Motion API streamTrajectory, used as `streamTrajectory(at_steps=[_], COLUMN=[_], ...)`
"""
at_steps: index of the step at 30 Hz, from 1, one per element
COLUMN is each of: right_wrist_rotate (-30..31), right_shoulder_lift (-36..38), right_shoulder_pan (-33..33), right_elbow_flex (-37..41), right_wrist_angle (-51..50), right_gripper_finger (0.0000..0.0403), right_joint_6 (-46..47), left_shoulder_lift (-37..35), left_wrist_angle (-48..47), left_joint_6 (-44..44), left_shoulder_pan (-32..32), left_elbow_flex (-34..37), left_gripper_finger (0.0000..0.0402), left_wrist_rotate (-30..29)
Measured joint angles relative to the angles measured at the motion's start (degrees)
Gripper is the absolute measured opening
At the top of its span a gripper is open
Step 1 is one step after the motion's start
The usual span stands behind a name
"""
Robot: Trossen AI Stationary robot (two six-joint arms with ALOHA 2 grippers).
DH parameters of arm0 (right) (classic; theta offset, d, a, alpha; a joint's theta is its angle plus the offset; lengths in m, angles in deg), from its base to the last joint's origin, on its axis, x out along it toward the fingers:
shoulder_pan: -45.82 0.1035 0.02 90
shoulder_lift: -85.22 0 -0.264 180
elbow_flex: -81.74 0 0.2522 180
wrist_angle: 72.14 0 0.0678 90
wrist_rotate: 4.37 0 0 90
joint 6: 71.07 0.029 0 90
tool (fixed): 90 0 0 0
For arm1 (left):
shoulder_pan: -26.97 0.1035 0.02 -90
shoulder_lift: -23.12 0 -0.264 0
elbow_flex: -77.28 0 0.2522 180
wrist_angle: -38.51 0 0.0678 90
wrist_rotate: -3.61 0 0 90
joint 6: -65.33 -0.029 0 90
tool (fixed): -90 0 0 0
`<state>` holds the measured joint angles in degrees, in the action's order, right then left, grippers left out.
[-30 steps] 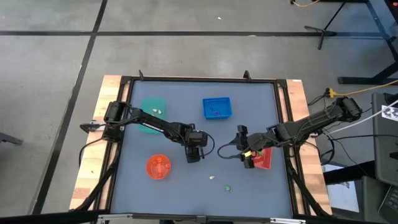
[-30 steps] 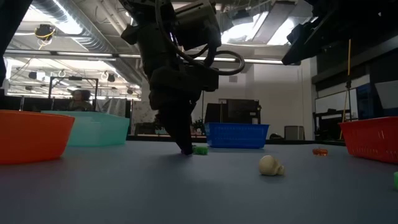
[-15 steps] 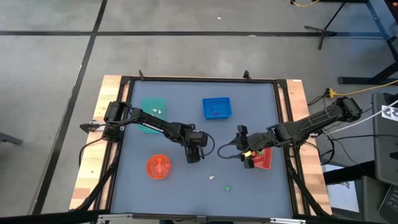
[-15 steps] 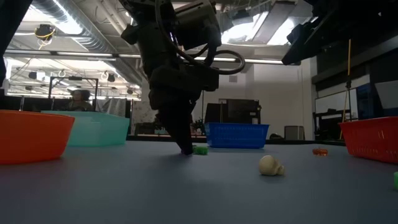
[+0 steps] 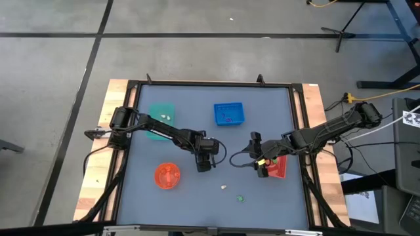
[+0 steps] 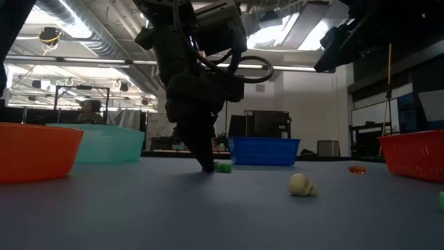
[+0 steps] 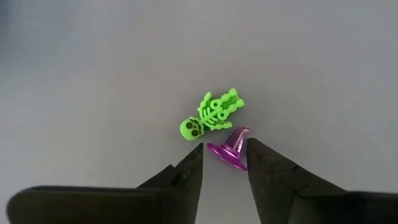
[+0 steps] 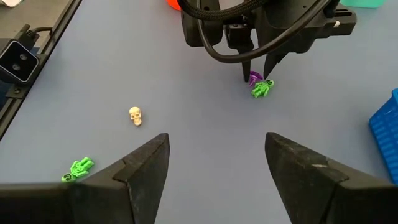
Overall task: Sort Halloween decoration
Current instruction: Put the purple hat toy into the blue bin
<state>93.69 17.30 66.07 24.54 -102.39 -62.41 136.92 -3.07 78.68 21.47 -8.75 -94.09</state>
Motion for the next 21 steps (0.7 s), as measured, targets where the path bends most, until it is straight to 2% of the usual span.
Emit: streamTrajectory(at_steps=[21], right_wrist_rotate=[0.0], right_shoulder_lift=[0.0], right_shoulder_pan=[0.0], right_elbow_flex=[0.0], right_wrist_angle=[0.0], right_gripper_finger=[0.0264], right_joint_6=[0.0], left_shoulder_lift=[0.0], left_wrist_angle=[0.0], left_joint_6=[0.0], left_shoulder_pan=[0.0], left_elbow_flex=[0.0], left_gripper_finger=[0.0048], left_wrist_rotate=[-0.1])
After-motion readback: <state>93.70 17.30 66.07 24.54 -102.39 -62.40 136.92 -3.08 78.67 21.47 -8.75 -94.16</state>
